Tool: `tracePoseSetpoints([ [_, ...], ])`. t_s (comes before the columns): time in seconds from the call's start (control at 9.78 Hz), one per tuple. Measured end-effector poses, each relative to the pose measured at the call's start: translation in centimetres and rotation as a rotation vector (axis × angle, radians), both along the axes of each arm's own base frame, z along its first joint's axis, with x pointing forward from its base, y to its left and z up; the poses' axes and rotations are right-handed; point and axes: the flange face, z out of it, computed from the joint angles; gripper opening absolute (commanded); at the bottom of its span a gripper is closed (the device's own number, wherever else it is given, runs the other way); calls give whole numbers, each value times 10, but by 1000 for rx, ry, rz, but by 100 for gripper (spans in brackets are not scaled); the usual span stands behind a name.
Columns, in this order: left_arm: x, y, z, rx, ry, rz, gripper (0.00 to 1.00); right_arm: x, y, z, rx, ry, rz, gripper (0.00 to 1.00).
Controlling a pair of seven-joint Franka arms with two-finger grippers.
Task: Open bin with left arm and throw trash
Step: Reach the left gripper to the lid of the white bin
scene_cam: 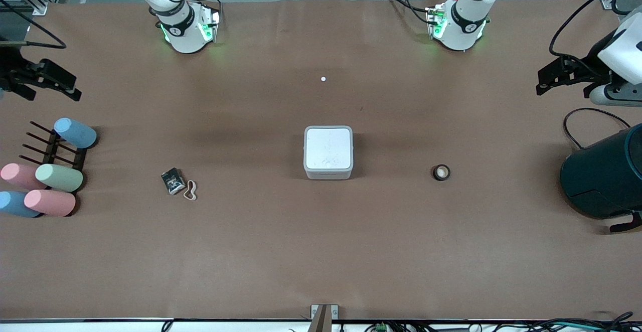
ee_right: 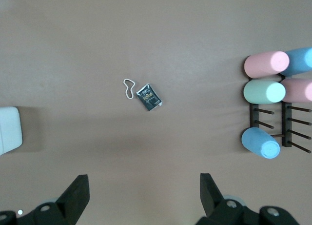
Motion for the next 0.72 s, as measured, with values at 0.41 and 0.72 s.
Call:
tracePoseSetpoints([
  [0.41, 6, -6, -17, 1, 34, -16, 82, -1, -10, -1, 1, 11, -16, 100],
  [0.72, 32, -87, -90, -51, 133, -39, 0, -2, -7, -1, 1, 15, -10, 100],
])
